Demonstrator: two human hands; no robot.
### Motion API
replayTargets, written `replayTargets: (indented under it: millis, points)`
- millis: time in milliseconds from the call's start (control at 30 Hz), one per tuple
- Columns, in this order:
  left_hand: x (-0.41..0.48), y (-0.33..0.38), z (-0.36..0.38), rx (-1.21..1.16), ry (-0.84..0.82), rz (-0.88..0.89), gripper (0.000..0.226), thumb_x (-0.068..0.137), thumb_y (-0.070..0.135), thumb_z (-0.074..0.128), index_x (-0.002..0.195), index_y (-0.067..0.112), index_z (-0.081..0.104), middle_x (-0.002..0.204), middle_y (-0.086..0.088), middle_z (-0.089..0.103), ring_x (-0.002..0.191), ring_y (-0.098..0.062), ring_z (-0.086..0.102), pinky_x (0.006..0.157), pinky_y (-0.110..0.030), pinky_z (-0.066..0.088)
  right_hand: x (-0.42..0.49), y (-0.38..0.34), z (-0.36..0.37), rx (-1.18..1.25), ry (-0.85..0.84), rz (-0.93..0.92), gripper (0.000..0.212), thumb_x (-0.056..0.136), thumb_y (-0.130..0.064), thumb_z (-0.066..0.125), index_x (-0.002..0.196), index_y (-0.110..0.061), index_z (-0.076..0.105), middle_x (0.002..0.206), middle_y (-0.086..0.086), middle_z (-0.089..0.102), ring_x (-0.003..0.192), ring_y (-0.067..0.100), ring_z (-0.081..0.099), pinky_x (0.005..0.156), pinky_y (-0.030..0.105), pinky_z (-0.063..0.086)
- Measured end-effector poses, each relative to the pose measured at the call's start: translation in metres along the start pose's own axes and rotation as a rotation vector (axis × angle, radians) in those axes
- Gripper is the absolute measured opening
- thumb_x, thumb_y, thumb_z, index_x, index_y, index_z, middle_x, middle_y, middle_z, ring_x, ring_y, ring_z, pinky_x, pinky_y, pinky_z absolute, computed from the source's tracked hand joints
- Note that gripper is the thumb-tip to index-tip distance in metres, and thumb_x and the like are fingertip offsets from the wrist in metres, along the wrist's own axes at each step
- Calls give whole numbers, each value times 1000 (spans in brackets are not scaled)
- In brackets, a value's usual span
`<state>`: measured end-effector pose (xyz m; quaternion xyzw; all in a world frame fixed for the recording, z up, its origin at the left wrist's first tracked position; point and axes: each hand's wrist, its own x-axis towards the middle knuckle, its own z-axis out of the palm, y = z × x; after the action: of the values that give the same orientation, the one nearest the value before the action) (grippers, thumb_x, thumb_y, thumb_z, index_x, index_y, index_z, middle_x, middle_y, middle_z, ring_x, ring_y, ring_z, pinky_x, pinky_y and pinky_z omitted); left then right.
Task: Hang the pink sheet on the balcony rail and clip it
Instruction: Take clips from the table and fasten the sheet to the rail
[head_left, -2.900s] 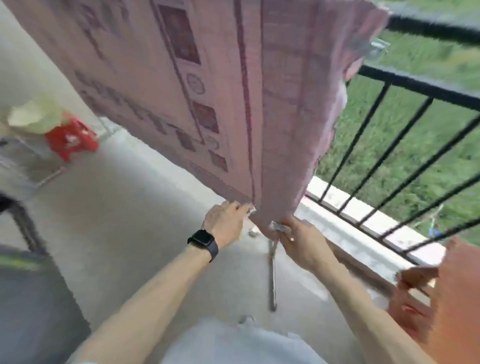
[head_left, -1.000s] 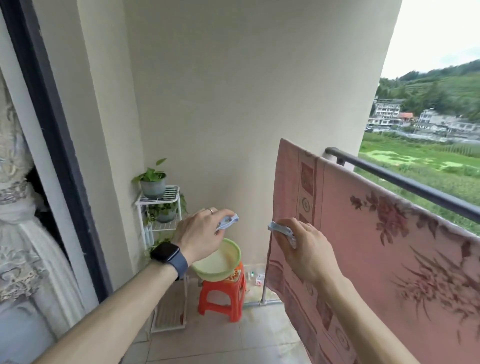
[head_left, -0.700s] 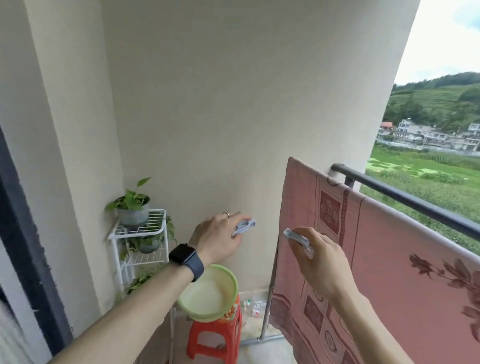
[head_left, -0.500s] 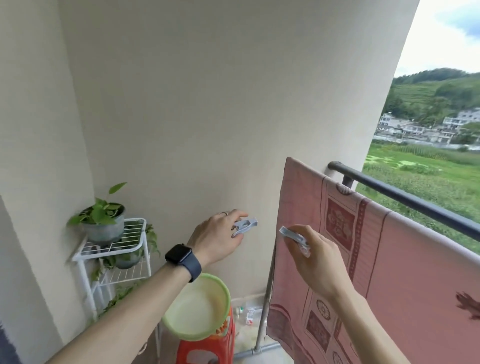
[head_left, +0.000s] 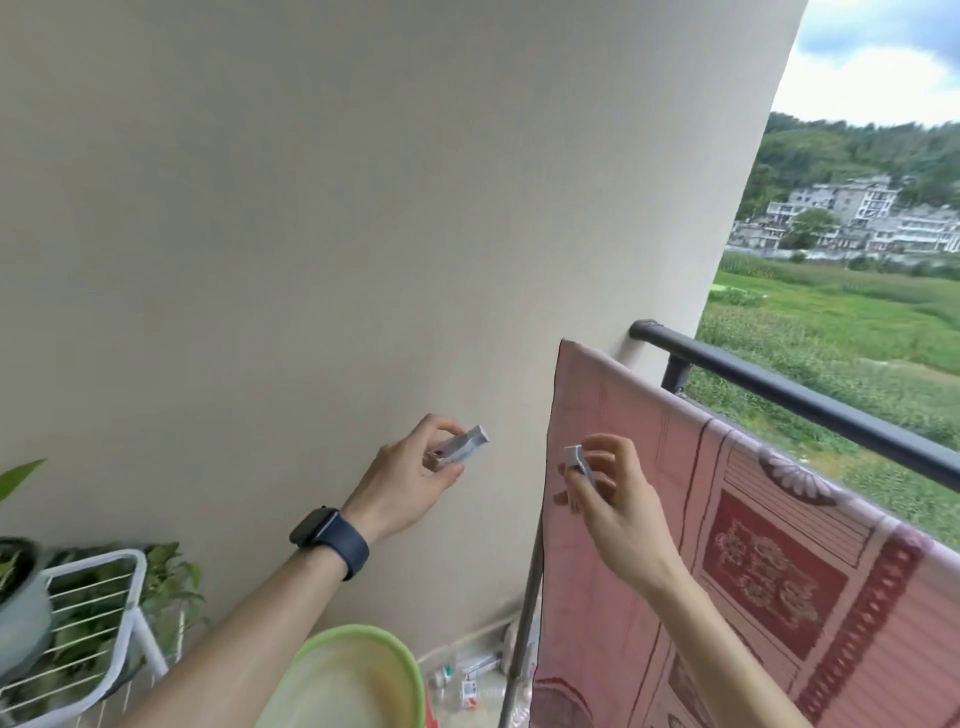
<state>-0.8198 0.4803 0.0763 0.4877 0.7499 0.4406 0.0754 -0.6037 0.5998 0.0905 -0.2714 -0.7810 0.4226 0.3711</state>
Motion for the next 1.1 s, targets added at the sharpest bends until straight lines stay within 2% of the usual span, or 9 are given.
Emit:
replayTargets:
  millis: [133,233,367,533,600,700,900,1000,1100]
  points:
    - [73,-22,13,-210,-85,-92,26,99,22,47,126,22,49,98,3,59,84,-14,62,68,-18,43,46,-9,7,-144,46,-35,37,83,-19,39,113,-31,57,75,-10,56,66,5,55,66,22,44]
    - [122,-29,33,-382,-181,-124,33,89,37,44,117,20,52,97,1,55,77,-15,60,74,-30,45,81,-19,8,-398,120,-91,28,84,-21,49,108,-29,60,79,-18,54,65,1,51,64,25,38]
    - [172,-42,60,-579,-282,-102,43,76,38,64,109,12,53,89,2,56,71,-15,57,70,-31,48,140,-27,9,-883,289,-69,26,90,-40,63,114,-32,61,106,-3,60,85,18,59,70,29,39]
    - [215,-44,93,-872,-423,-141,44,78,23,81,108,10,52,104,-1,64,89,-12,63,78,-31,50,202,-25,8,-1223,164,118,48,86,-71,51,120,-38,60,110,-2,55,87,16,56,71,34,51]
    - [230,-41,103,-954,-494,-133,59,72,28,86,117,14,50,116,2,63,101,-7,63,85,-28,48,219,-20,8,-1234,53,190,43,84,-74,51,110,-42,63,101,-7,59,80,11,58,68,32,53]
    - [255,-35,112,-1070,-609,-124,66,66,27,89,117,17,49,116,2,65,113,-7,62,101,-33,45,236,-19,9,-1055,-11,237,19,86,-59,62,93,-41,67,78,-15,59,60,-3,48,53,20,35]
    - [284,-32,122,-1058,-557,-18,39,71,8,86,87,16,52,81,2,73,78,-16,67,81,-34,56,246,-20,15,-834,87,193,7,86,-35,75,82,-30,73,58,-19,59,43,-9,46,40,7,32]
    - [291,-34,123,-963,-514,94,32,75,16,84,87,15,54,77,4,72,75,-14,68,84,-39,58,245,-19,17,-853,120,157,7,83,-38,77,85,-32,74,54,-33,56,53,-14,52,46,4,33]
    - [293,-37,125,-839,-451,183,28,79,22,82,90,18,57,80,3,73,81,-17,70,86,-42,58,241,-18,13,-928,110,190,12,82,-48,74,90,-39,72,66,-26,60,59,-17,55,51,5,34]
